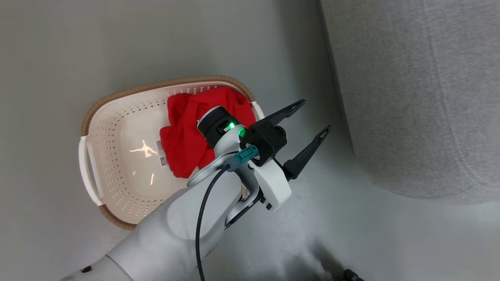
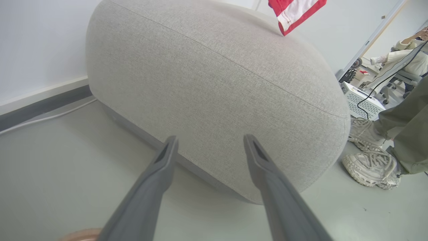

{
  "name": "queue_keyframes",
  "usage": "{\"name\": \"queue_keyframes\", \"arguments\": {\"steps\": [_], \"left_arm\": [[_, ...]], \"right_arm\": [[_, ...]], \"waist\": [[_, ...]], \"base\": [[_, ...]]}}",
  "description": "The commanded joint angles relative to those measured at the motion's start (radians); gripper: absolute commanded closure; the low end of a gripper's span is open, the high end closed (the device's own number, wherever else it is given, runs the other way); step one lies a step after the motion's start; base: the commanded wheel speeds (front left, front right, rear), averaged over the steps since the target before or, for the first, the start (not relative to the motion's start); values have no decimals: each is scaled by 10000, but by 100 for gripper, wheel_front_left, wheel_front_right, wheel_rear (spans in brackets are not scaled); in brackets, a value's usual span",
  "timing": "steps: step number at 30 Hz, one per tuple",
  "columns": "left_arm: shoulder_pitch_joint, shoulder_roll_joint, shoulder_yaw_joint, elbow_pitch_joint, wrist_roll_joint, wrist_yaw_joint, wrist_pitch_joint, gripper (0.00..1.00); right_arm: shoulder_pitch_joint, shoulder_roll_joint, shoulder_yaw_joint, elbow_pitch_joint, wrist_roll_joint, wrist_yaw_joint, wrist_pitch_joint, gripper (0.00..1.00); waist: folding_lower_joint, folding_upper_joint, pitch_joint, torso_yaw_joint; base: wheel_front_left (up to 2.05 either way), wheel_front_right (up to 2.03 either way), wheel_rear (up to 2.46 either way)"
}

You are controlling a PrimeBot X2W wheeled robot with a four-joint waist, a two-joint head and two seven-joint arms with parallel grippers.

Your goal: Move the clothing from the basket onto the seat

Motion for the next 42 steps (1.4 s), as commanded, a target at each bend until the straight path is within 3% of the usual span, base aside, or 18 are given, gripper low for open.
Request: {"name": "queue_keyframes", "arguments": {"steps": [1, 6, 12, 20, 21, 22, 23, 24, 30, 42], "left_arm": [[-110, -62, 86, -286, -114, 73, -59, 0], [-40, -62, -18, -361, -202, 121, -59, 0], [40, -62, -72, -397, -217, 174, -59, 0], [245, -62, -37, -467, -337, 184, -59, 0], [263, -62, -23, -466, -339, 181, -59, 0], [279, -62, -2, -467, -332, 184, -59, 0], [300, -62, 30, -484, -327, 194, -59, 0], [326, -62, 69, -498, -327, 205, -59, 0], [619, -62, 350, -624, -332, 234, -59, 0], [1769, -62, 1602, -724, -69, 506, -59, 0]], "right_arm": [[97, -90, -246, 120, -245, 27, -49, 100], [303, 145, -242, 655, -212, 27, -49, 100], [1351, 415, 515, 1527, 599, 27, -49, 100], [2910, 482, 2180, 2398, 2725, 27, -49, 100], [3084, 468, 2336, 2445, 2970, 27, -49, 65], [3255, 450, 2510, 2469, 3183, 27, -49, 53], [3410, 417, 2627, 2430, 3382, 27, -49, 10], [3578, 398, 2800, 2384, 3552, 27, -49, 0], [4663, 449, 3648, 1642, 4584, 27, -49, 0], [6375, 711, 5330, -415, 5465, 27, -49, 0]], "waist": [[0, 0, 236, 312], [0, 0, 348, 496], [0, 0, 324, 589], [0, 0, -42, 667], [0, 0, -90, 677], [0, 0, -154, 694], [0, 0, -215, 712], [0, 0, -281, 732], [0, 0, -841, 920], [0, 0, -2286, 1575]], "base": [[0, 0, 0], [0, 0, 0], [0, 0, 0], [0, 0, 0], [0, 0, 0], [0, 0, 0], [0, 0, 0], [0, 0, 0], [0, 0, 0], [0, 0, 0]]}}
